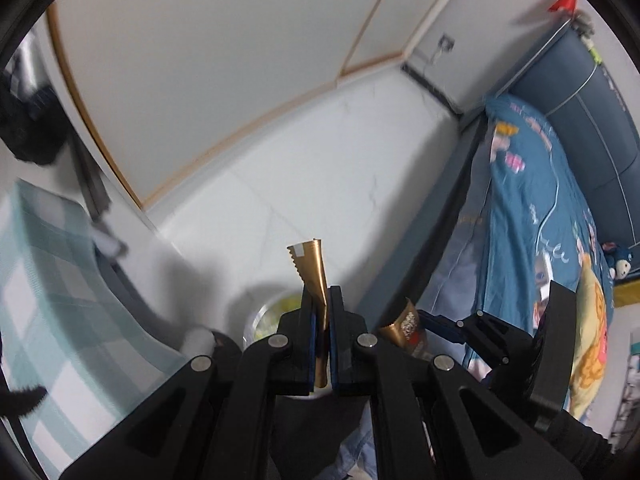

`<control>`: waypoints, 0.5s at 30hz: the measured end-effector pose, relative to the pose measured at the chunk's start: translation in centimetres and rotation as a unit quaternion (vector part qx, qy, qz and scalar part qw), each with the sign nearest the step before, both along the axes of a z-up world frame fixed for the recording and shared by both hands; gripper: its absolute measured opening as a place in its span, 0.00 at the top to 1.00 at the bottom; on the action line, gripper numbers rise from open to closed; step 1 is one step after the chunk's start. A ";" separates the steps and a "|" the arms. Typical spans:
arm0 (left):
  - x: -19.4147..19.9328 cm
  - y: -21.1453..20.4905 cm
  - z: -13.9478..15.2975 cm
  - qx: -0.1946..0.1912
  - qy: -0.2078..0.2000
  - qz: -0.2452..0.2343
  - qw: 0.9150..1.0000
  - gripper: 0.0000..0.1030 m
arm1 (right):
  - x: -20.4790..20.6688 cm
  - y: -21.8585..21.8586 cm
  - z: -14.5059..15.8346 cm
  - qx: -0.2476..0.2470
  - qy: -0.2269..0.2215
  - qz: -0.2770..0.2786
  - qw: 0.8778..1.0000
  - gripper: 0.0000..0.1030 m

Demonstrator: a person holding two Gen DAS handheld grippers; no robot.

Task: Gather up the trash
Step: 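Carry both gold packets with both grippers over the white trash bin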

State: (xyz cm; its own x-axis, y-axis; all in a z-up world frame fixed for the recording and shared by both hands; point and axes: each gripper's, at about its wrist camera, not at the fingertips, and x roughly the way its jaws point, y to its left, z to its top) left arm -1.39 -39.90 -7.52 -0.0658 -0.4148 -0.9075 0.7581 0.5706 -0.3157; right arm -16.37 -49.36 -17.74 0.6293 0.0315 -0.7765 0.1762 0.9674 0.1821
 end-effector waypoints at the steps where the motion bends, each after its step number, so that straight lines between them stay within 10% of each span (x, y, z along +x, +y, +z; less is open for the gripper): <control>1: 0.0 -0.4 -0.9 0.009 0.017 -0.009 1.000 0.99 | 0.1 0.2 -0.6 0.001 0.007 0.003 1.000 0.61; 15: -3.0 -3.1 -11.4 0.177 0.106 -0.145 0.968 0.99 | 1.2 2.2 -6.0 -0.033 0.089 0.109 0.990 0.61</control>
State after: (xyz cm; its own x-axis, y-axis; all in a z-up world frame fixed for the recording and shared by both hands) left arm -4.35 -42.96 -18.88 -0.3335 -0.0172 -0.9426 0.8415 0.4453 -0.3059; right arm -15.17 -47.20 -23.70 0.4664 0.0961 -0.8794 -0.0141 0.9948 0.1012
